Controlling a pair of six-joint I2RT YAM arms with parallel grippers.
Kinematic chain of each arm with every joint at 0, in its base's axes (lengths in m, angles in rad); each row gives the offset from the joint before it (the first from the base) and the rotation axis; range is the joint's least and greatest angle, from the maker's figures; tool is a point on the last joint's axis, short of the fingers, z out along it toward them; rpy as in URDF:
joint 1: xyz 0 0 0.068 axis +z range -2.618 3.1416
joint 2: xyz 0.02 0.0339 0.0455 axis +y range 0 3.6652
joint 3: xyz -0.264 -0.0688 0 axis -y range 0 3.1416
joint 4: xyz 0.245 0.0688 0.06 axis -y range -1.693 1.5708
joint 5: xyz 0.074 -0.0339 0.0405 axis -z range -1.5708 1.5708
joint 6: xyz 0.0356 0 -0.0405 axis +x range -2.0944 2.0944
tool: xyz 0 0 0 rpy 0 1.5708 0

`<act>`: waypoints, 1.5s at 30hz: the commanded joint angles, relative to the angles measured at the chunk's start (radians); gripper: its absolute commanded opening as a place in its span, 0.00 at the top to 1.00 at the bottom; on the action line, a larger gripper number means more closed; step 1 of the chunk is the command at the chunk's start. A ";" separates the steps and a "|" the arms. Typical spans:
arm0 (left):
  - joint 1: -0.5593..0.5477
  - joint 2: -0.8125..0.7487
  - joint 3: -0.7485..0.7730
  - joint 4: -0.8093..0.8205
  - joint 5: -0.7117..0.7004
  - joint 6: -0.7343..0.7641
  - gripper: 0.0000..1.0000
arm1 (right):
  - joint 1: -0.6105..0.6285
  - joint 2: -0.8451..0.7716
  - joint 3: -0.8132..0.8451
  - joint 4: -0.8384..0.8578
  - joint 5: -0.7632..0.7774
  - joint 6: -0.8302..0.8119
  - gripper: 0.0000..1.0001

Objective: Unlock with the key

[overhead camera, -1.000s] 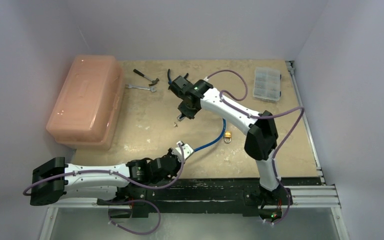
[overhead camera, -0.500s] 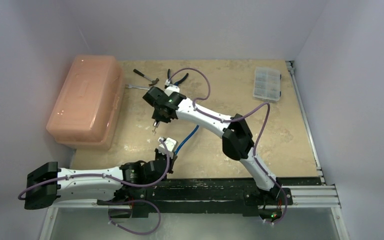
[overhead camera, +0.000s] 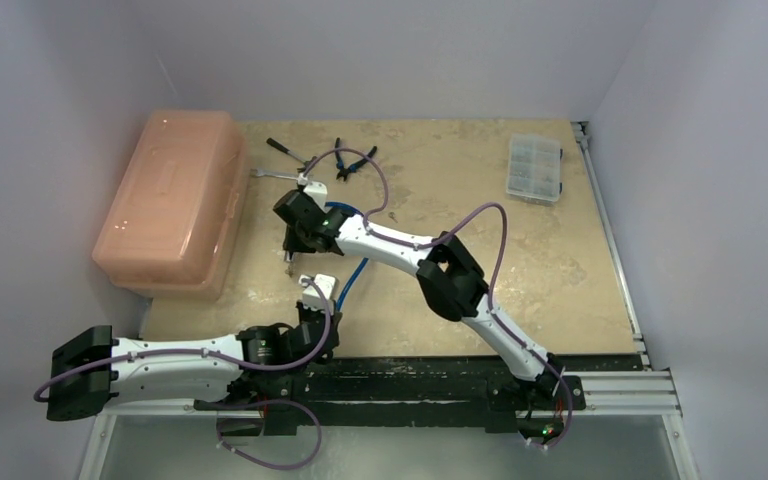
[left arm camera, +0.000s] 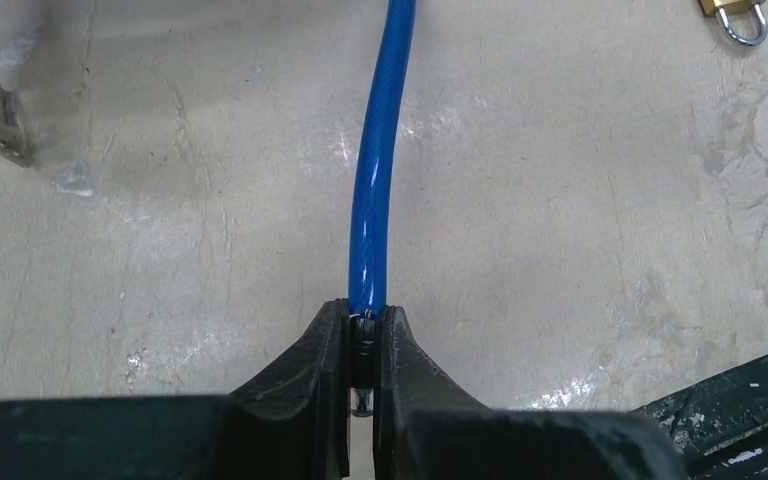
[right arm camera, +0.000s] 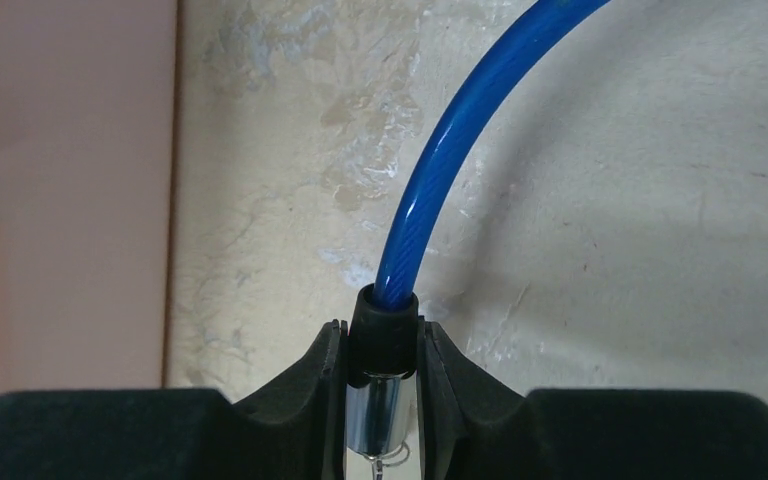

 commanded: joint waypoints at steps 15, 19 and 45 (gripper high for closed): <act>0.118 0.142 0.036 0.124 0.050 -0.006 1.00 | -0.098 -0.099 -0.152 0.207 -0.295 -0.241 0.10; 0.133 0.203 0.065 0.152 0.049 -0.011 1.00 | -0.108 -0.158 -0.162 0.176 -0.276 -0.282 0.01; 0.395 0.594 0.246 0.397 0.293 0.159 0.82 | -0.280 -0.836 -0.890 0.115 0.220 -0.352 0.01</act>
